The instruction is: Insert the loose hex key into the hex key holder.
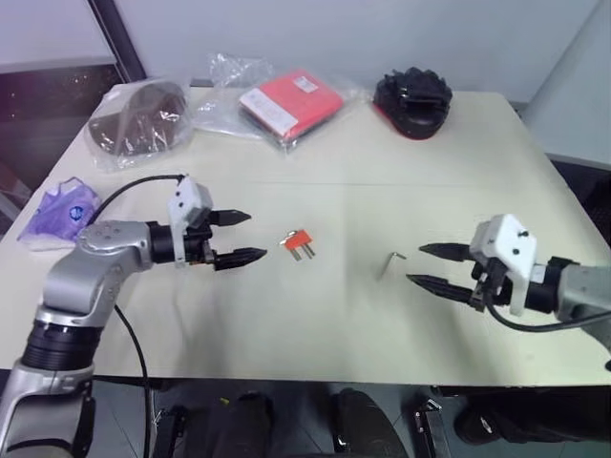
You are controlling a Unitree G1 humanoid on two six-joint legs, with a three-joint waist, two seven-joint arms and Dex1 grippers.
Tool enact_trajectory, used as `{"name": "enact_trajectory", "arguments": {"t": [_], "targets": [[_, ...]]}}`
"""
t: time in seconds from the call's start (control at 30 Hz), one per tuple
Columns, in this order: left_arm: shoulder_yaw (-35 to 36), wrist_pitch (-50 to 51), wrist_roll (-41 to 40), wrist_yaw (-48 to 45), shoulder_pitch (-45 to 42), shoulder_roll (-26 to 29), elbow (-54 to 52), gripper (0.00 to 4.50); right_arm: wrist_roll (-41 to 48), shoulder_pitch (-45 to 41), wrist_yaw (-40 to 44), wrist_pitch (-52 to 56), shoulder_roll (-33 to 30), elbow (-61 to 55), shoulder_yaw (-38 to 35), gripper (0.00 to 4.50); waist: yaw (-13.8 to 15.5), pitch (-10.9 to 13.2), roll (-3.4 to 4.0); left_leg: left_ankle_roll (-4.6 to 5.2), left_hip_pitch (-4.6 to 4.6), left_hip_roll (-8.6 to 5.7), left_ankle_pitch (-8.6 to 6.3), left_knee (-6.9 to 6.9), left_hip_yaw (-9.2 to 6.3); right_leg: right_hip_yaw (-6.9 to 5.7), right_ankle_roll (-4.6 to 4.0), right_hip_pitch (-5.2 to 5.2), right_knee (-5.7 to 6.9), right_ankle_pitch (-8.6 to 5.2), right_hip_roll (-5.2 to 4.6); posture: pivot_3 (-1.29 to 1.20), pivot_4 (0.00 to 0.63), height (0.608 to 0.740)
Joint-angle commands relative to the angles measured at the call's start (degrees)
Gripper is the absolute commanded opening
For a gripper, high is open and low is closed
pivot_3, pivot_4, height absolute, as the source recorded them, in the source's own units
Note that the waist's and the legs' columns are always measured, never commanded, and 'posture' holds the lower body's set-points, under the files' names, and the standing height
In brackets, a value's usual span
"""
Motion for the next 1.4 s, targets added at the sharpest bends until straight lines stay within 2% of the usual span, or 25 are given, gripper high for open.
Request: {"name": "enact_trajectory", "arguments": {"t": [0.03, 0.93, 1.03, 1.17, 1.23, 1.3, 1.4], "targets": [[2.3, -1.5, -0.6, 1.0, -1.7, -0.8, 0.4, 4.42, 0.2, -0.9, 0.5, -0.4, -0.6, 0.0, -1.3, 2.56, 0.1, 0.0, 0.00, 0.00, -0.01, 0.00, 0.00, 0.00, -0.01, -0.02, 0.00, 0.00, 0.00, 0.00, 0.00, 0.00, 0.150, 0.740], [1.9, -0.9, -0.4, 1.7, -3.6, -1.8, 1.8, 4.42, -4.0, -4.3, 0.2, -4.6, 1.0, 4.1, 2.3, 2.56, 0.0, 0.0, -0.03, 0.00, -0.02, 0.00, 0.01, 0.07, -0.11, -0.06, 0.01, 0.00, 0.10, 0.01, 0.00, 0.00, 0.150, 0.740], [2.1, -1.5, 0.2, 2.9, -3.8, -2.7, 3.1, 4.42, -6.7, -8.1, -2.4, -6.3, 3.6, 5.5, 6.7, 2.56, -0.2, 0.0, -0.02, 0.00, -0.01, 0.00, 0.01, 0.11, -0.10, -0.06, 0.01, 0.00, 0.14, 0.01, 0.00, 0.00, 0.150, 0.740], [3.0, -2.0, 0.8, 5.4, -4.4, -4.6, 6.4, 4.42, -15.4, -15.5, -5.7, -10.5, 8.2, 9.7, 17.6, 2.56, -0.4, 0.0, -0.02, 0.00, 0.03, 0.00, 0.01, 0.14, -0.10, -0.03, 0.00, -0.03, 0.22, 0.01, 0.01, 0.00, 0.150, 0.740], [3.4, -4.1, 2.5, 7.3, -5.1, -5.6, 9.3, 4.42, -18.1, -20.6, -9.1, -11.0, 14.7, 14.3, 22.4, 2.56, -0.5, 0.0, -0.04, -0.01, 0.02, 0.01, 0.02, 0.14, -0.10, -0.03, 0.00, -0.07, 0.25, 0.02, 0.01, 0.00, 0.150, 0.740], [3.3, -7.1, 4.9, 8.7, -5.5, -5.9, 12.5, 4.42, -24.6, -25.3, -12.3, -15.1, 20.7, 21.5, 28.5, 2.56, -0.7, 0.0, -0.05, -0.02, 0.01, 0.04, 0.02, 0.14, -0.12, -0.03, -0.01, -0.13, 0.31, 0.02, 0.05, 0.00, 0.150, 0.740], [3.9, -8.7, 5.8, 10.2, -5.2, -6.6, 13.7, 4.42, -31.1, -29.4, -16.9, -18.6, 27.7, 32.0, 33.1, 2.56, -0.4, 0.0, -0.04, -0.04, -0.08, 0.04, 0.04, 0.13, -0.10, -0.02, -0.01, -0.30, 0.38, 0.03, 0.02, 0.00, 0.150, 0.740]]}}
